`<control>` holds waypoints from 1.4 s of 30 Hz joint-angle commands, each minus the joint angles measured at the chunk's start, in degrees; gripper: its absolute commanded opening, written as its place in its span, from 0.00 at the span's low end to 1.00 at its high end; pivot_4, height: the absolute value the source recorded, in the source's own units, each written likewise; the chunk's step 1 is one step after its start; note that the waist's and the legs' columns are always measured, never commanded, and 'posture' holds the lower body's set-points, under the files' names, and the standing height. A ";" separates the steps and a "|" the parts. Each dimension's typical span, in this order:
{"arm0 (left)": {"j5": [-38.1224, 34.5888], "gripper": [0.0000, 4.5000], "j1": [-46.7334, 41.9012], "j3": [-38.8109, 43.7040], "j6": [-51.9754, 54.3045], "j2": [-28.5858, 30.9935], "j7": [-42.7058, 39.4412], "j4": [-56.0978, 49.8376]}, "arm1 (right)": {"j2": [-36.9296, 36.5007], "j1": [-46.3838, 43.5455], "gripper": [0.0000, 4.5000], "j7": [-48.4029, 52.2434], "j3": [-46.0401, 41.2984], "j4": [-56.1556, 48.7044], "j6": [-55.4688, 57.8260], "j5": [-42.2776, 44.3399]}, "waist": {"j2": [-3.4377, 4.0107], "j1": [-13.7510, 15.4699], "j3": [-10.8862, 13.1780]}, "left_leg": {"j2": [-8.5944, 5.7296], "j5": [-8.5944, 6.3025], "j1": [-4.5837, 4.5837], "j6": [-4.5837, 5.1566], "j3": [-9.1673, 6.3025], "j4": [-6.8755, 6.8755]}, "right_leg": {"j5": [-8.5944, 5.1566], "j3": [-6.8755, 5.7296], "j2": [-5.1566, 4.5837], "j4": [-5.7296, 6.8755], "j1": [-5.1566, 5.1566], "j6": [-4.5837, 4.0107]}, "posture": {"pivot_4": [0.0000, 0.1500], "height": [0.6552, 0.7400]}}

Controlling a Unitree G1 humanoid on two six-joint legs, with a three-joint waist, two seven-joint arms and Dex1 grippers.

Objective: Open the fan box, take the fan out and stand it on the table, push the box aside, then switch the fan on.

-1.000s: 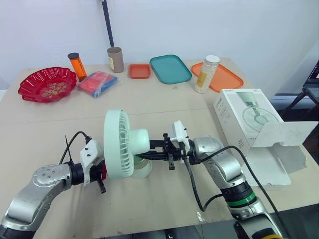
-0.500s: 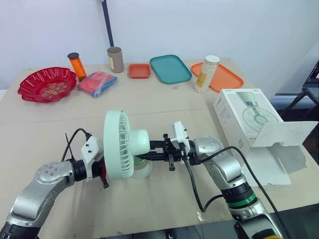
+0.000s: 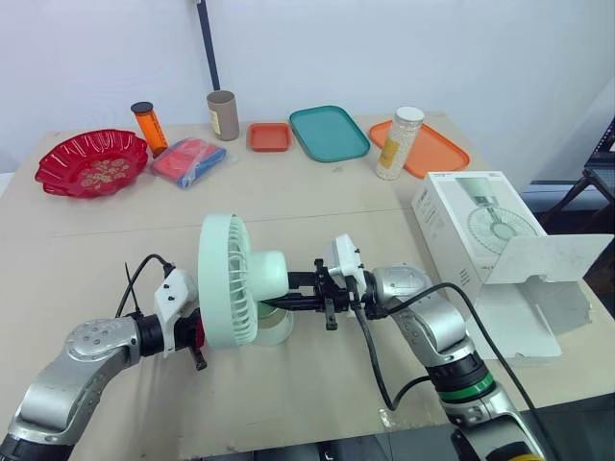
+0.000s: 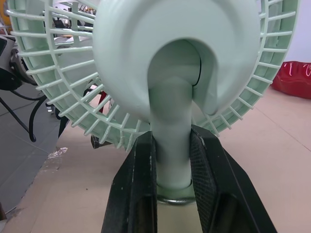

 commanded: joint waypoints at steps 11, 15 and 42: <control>-1.11 0.01 -1.25 0.23 0.23 -0.44 0.44 -2.69 | 0.53 -0.65 0.09 -0.01 0.29 -2.49 -0.88 0.83 | 0.00 0.00 0.00 | 0.00 0.00 0.00 0.00 0.00 0.00 | 0.00 0.00 0.00 0.00 0.00 0.00 | 1.00 1.00; -1.70 0.01 -0.84 0.49 0.76 -0.27 0.46 -3.52 | 0.61 -0.73 0.09 -0.13 0.27 -2.34 -0.99 0.71 | 0.00 0.00 -0.01 | 0.00 0.00 0.00 0.00 0.00 0.00 | 0.00 0.00 0.00 0.00 0.00 0.00 | 1.00 1.00; -1.60 0.01 -1.23 -1.00 1.20 -0.82 0.06 -4.34 | 0.95 -0.61 0.09 -0.58 0.61 -2.58 -1.03 0.46 | 0.00 0.01 -0.01 | -0.02 0.00 0.00 0.00 0.00 0.01 | 0.00 0.00 -0.02 0.01 0.01 0.00 | 1.00 1.00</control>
